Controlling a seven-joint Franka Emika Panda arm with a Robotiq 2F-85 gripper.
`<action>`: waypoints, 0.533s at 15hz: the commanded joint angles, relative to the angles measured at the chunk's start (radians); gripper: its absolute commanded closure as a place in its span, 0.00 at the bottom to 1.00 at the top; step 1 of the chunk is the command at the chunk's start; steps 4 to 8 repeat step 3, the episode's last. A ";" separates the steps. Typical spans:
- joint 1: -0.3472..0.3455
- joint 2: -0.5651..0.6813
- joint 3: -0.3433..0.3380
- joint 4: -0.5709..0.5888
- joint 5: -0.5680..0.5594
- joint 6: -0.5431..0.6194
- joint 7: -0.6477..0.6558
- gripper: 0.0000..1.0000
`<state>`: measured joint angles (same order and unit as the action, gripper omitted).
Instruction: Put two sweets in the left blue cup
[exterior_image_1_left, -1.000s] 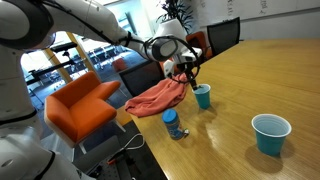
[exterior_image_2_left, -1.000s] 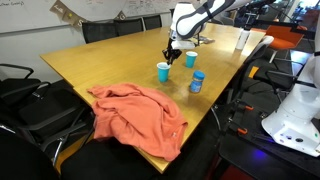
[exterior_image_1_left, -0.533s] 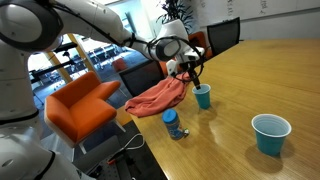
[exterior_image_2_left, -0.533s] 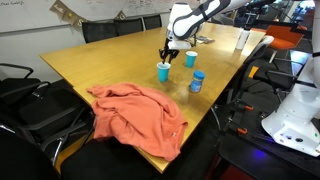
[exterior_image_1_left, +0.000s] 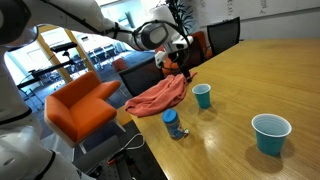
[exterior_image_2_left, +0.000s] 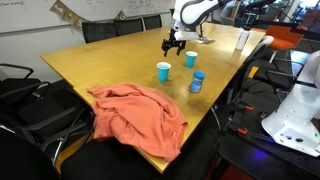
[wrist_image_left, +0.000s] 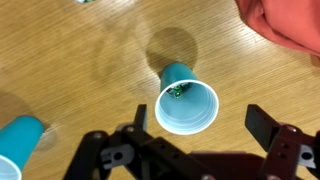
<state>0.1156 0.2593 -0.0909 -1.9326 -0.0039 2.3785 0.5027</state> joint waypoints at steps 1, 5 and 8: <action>-0.008 -0.207 0.007 -0.143 -0.060 -0.103 0.040 0.00; -0.027 -0.267 0.020 -0.170 -0.077 -0.150 0.043 0.00; -0.027 -0.267 0.020 -0.170 -0.077 -0.150 0.043 0.00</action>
